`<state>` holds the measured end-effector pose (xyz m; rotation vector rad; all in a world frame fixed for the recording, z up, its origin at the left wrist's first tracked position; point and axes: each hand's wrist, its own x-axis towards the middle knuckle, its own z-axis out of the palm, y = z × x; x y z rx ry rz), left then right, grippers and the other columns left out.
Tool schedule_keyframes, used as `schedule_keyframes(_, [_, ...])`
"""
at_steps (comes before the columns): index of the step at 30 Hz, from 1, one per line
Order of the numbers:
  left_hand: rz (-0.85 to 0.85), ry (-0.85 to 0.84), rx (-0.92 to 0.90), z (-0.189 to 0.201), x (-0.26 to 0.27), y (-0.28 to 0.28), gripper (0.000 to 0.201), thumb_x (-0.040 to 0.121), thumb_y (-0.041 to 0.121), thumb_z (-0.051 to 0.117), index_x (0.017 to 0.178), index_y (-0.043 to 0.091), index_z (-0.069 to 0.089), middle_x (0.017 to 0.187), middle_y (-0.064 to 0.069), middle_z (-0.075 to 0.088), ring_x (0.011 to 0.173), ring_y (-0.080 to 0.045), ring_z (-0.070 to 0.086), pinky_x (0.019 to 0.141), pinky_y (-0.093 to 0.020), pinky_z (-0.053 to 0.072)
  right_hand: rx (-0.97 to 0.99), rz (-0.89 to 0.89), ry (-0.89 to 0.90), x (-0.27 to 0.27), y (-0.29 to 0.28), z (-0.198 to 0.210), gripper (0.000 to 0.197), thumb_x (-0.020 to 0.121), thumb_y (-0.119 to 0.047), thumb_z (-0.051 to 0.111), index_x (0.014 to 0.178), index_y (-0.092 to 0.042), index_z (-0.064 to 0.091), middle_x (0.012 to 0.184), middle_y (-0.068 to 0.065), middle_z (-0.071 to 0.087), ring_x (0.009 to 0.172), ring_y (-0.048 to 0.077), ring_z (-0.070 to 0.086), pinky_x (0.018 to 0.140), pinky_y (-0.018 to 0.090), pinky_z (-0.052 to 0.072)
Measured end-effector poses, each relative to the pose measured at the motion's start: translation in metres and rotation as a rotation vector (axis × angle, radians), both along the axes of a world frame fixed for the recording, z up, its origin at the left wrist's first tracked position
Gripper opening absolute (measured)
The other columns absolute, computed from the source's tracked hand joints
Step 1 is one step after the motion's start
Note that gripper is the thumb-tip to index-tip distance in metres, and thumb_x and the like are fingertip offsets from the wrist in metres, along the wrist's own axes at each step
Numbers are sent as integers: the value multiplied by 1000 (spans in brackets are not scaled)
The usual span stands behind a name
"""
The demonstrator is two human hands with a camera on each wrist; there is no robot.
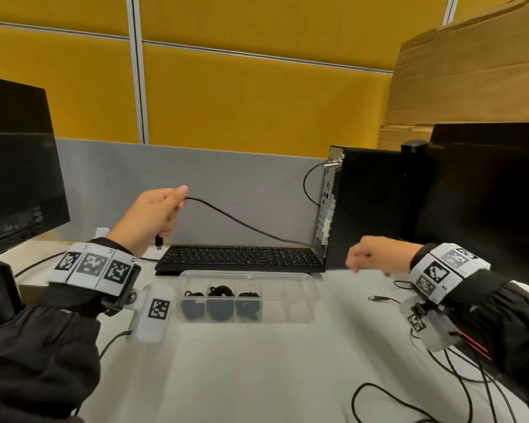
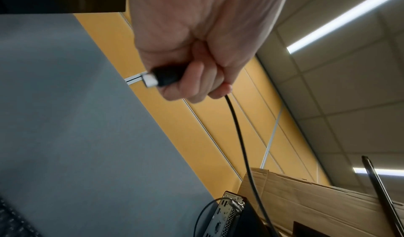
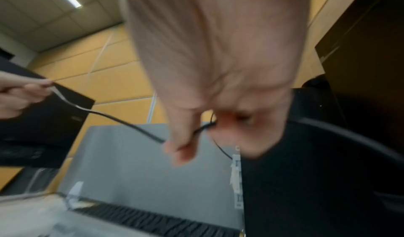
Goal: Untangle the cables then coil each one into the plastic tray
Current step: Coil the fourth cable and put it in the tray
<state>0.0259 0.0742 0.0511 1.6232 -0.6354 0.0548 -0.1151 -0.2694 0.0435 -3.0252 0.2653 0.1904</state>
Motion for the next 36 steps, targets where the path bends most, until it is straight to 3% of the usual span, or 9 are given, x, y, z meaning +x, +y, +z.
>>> schedule_keyframes(4, [31, 59, -52, -1, 3, -2, 35, 100, 30, 38, 67, 17, 42, 42, 11, 26, 36, -6, 19, 37, -16, 17, 120, -44, -584, 20, -19, 31, 27, 100, -24, 40, 76, -16, 50, 76, 0, 52, 66, 16, 51, 59, 24, 38])
schedule_keyframes(9, [20, 139, -169, 3, -2, -11, 31, 101, 23, 35, 71, 17, 42, 41, 12, 29, 35, -5, 21, 36, -16, 19, 25, 120, -1291, 30, -28, 54, 29, 99, -23, 33, 98, -6, 56, 99, 5, 47, 97, 25, 38, 82, 27, 25])
schedule_keyframes(15, [0, 157, -156, -2, -17, -23, 24, 100, 18, 37, 81, 15, 51, 48, 10, 33, 39, -4, 27, 41, -18, 31, 58, -66, -647, 34, -6, 5, 52, 97, -36, 42, 145, -21, 28, 147, 13, 30, 138, 31, 20, 112, 44, 20])
schedule_keyframes(21, [-49, -107, 52, -12, -42, -53, 24, 99, 23, 41, 95, 11, 61, 50, 15, 45, 45, 0, 39, 48, -12, 30, 505, 269, -609, 25, 116, -11, 69, 94, -41, 47, 150, -25, 8, 154, -1, 22, 141, 12, 20, 113, 33, 22])
schedule_keyframes(24, [-122, -172, 90, -13, -52, -63, 25, 98, 19, 43, 91, 6, 62, 62, 12, 58, 62, 0, 53, 63, -12, 41, 722, 346, -698, 36, 148, -23, 25, 101, -26, 38, 122, -19, 49, 104, 3, 66, 97, 12, 62, 91, 29, 48])
schedule_keyframes(26, [-86, -180, 63, -13, -51, -60, 27, 97, 24, 44, 79, 10, 58, 56, 12, 53, 54, -1, 48, 57, -16, 38, 1018, 375, -670, 40, 151, -26, 23, 102, -21, 33, 94, -15, 53, 59, -2, 47, 53, 14, 51, 69, 34, 55])
schedule_keyframes(28, [-118, -93, -15, -11, -50, -53, 30, 96, 29, 43, 72, 12, 49, 47, 12, 35, 44, -3, 29, 47, -17, 24, 1235, 396, -612, 43, 146, -29, 27, 102, -21, 33, 84, -15, 52, 55, -7, 27, 46, 8, 29, 47, 24, 43])
schedule_keyframes(33, [-472, 157, -361, 3, -59, -45, 19, 86, 28, 44, 81, 11, 52, 51, 7, 36, 42, -4, 26, 39, -15, 23, 833, 152, -962, 62, 128, -39, 25, 102, -23, 34, 89, -19, 56, 49, -10, 30, 45, 6, 29, 47, 23, 28])
schedule_keyframes(36, [-379, 3, -500, 4, -57, -45, 23, 92, 20, 40, 97, 9, 60, 80, 0, 69, 68, -11, 63, 58, -19, 50, 426, 221, -695, 59, 142, -40, 26, 102, -33, 32, 100, -24, 56, 56, -9, 39, 58, 12, 44, 62, 35, 42])
